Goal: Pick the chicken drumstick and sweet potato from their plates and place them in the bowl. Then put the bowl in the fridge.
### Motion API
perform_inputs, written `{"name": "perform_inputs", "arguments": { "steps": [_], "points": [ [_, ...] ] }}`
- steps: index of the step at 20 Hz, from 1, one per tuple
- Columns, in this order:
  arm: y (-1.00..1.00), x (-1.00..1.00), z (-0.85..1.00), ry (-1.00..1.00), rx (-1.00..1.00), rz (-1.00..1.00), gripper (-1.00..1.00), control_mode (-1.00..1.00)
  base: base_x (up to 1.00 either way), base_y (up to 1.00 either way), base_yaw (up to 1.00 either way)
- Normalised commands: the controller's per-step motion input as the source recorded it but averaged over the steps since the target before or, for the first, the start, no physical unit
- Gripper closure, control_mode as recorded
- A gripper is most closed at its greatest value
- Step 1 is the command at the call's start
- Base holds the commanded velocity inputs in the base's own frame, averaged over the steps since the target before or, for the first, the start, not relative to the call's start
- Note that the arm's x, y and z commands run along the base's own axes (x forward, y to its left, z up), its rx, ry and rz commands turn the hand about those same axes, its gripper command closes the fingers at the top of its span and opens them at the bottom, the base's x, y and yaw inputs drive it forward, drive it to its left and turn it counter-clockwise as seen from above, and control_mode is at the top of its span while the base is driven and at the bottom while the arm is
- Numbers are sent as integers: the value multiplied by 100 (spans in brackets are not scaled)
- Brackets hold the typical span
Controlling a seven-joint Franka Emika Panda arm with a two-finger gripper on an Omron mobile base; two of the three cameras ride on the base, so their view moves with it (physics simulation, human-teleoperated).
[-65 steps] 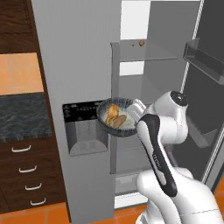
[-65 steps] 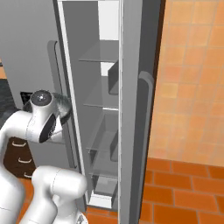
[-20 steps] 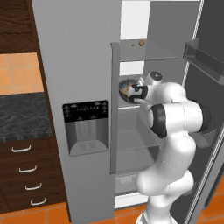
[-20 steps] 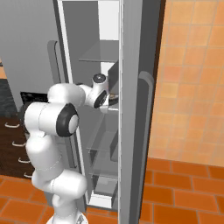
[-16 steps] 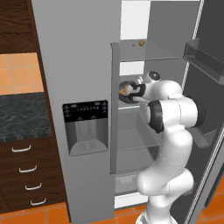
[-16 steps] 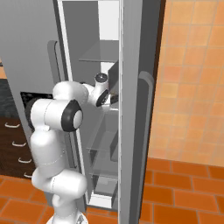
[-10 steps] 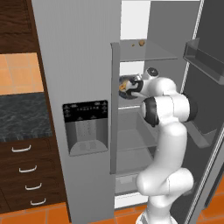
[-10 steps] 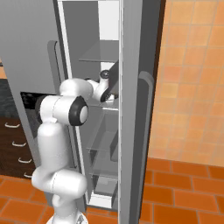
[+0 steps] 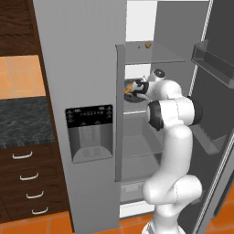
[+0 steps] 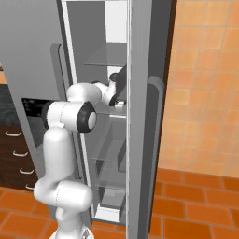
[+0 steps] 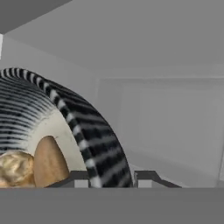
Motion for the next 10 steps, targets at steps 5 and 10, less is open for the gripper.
{"name": "perform_inputs", "arguments": {
  "steps": [5,10],
  "points": [
    [17,-39,9,-13,1,0,-100,-100,0,0,0],
    [13,-88,5,-14,0,0,-100,-100,0,0,0]
  ]
}}
